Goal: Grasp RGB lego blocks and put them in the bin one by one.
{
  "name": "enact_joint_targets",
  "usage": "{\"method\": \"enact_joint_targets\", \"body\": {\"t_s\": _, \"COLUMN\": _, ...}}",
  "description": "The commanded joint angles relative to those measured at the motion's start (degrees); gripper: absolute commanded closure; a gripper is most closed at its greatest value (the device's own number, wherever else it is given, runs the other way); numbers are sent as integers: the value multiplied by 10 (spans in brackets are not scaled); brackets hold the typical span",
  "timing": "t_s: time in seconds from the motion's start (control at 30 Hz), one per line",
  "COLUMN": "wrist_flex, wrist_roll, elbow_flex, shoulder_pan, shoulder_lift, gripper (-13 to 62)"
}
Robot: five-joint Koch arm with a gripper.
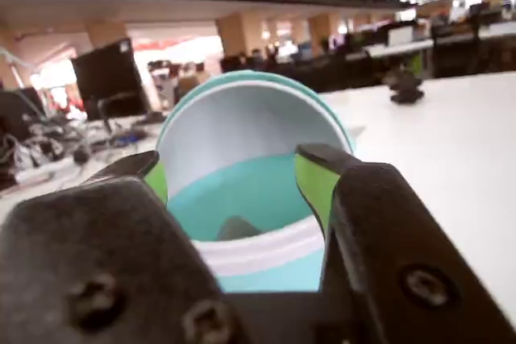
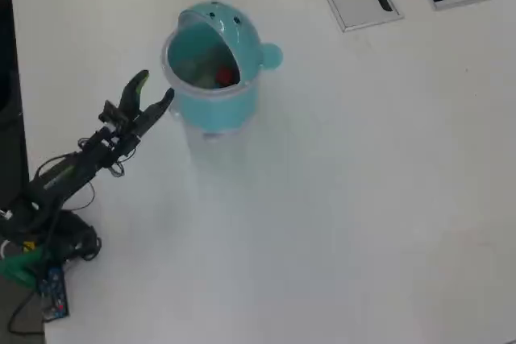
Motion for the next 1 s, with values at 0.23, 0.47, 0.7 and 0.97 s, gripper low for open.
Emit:
{"method": "enact_joint_targets", "body": {"t_s": 0.23, "wrist_flex": -6, "wrist_roll": 156, "elbow_flex": 41, "shoulder_pan": 33, "shoulder_lift": 97, "gripper": 201}}
{"method": "enact_joint_targets", "body": {"t_s": 0.47, "wrist_flex": -5, "wrist_roll": 267, "elbow_flex": 95, "shoulder_pan": 68, "shoulder_lift": 149, "gripper": 200}}
{"method": "enact_joint_targets", "body": {"t_s": 0.7, "wrist_flex": -5, "wrist_roll": 366, "elbow_flex": 135, "shoulder_pan": 113, "shoulder_lift": 183, "gripper": 200}}
{"method": "enact_joint_targets", "body": {"t_s": 0.97, "wrist_flex": -65, "wrist_roll": 480, "elbow_flex": 220, "shoulder_pan": 196, "shoulder_lift": 183, "gripper": 192}}
